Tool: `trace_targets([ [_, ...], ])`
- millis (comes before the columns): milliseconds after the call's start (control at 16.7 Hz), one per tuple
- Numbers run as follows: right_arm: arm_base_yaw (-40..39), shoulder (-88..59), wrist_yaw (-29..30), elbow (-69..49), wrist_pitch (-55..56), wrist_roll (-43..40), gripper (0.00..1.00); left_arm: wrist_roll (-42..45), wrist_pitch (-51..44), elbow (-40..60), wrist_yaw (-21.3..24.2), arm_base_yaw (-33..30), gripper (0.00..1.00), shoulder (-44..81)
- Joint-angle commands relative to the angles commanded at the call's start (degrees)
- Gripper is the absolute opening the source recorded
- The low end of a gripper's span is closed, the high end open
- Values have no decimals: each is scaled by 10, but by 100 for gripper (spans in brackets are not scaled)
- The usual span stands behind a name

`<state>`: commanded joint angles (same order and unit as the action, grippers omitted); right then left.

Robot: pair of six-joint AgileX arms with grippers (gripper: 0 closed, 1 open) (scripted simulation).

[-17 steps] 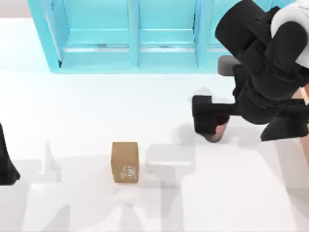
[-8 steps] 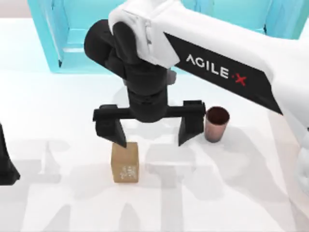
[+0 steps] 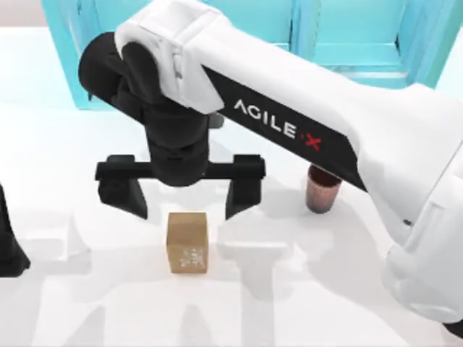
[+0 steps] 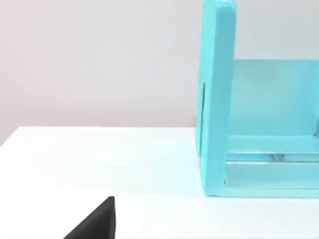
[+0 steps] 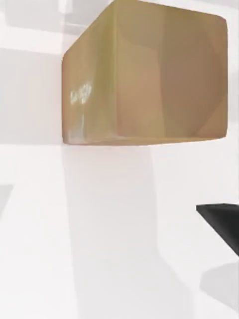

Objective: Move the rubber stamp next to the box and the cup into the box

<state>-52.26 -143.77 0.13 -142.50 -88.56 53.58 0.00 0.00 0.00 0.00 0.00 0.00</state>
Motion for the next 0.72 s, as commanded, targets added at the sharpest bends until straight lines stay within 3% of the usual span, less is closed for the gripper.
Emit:
trace_targets([
  [360, 2, 3, 0, 11, 10, -1, 100, 0, 0, 0, 0, 0, 100, 0],
  [720, 0, 12, 0, 149, 136, -1, 100, 0, 0, 0, 0, 0, 100, 0],
])
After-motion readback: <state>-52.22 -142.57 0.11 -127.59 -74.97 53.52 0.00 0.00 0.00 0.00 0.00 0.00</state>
